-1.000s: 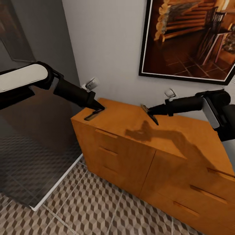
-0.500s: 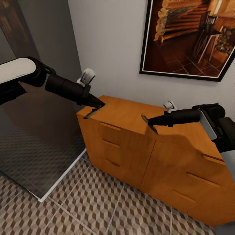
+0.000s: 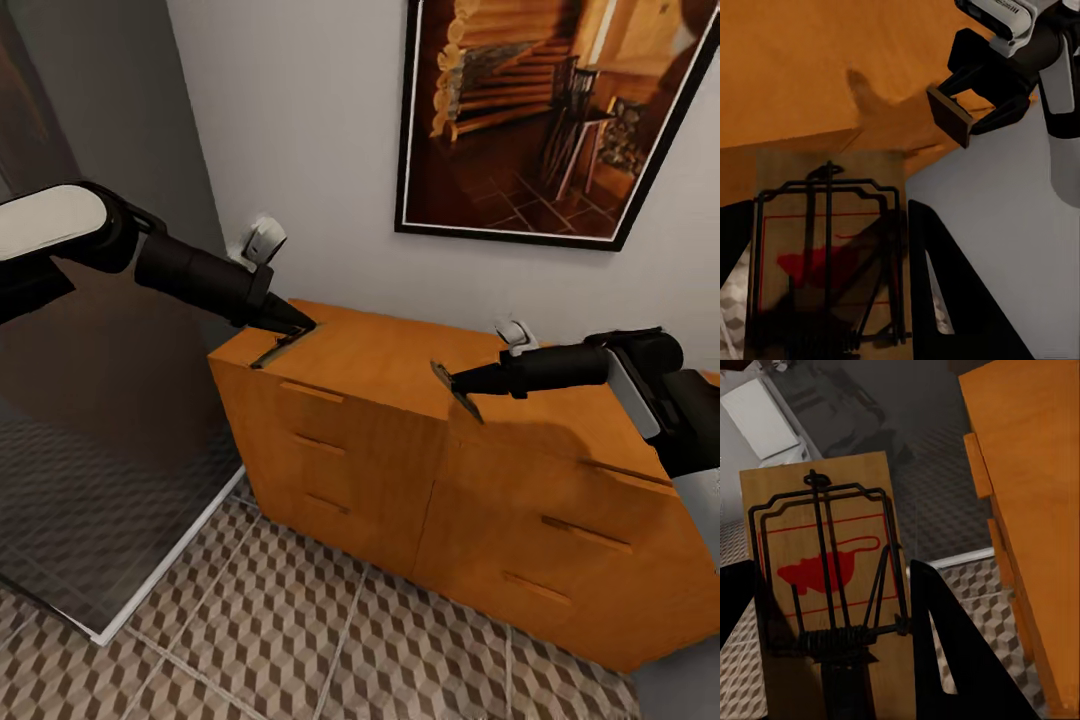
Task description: Take the four mousetraps from the cabinet in the bathroom and place them on the bathroom floor. Make sure all four end up on the same floor surface, and ensure that at least two of them are either under or directly next to the same bathroom sink.
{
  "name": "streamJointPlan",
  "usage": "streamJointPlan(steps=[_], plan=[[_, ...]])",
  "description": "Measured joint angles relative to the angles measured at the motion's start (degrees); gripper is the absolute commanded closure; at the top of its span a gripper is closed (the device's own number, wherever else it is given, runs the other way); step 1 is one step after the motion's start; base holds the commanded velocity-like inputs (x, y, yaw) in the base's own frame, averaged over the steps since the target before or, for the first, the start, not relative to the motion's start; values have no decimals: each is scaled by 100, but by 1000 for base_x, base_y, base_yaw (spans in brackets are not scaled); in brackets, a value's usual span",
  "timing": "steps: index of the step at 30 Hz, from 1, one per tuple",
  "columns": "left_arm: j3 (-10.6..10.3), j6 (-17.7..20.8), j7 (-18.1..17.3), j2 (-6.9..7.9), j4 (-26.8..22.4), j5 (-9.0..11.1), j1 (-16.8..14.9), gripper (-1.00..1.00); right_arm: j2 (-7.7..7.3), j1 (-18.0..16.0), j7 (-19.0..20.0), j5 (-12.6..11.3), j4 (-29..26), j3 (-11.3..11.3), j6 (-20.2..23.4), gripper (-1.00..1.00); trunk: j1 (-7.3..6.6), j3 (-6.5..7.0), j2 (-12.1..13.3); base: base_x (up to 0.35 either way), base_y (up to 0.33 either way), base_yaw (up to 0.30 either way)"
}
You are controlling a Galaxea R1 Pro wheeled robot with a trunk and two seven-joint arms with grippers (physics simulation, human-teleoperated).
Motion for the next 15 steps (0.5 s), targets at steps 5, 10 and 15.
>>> streamJointPlan(steps=[5,10,15], plan=[[-366,-23,-17,4,-54,3,0,100,8,197,12,-1,-17,8,5,100,2,39,0,-293,0,-182],[-472,27,-8,36,-102,-2,0,100,136,523,-23,26,4,22,-44,100,2,79,0,-331,0,-191],[-589,78,-6,221,-117,-11,1,100,179,659,-33,35,2,29,-58,100,2,118,0,-318,0,-194]])
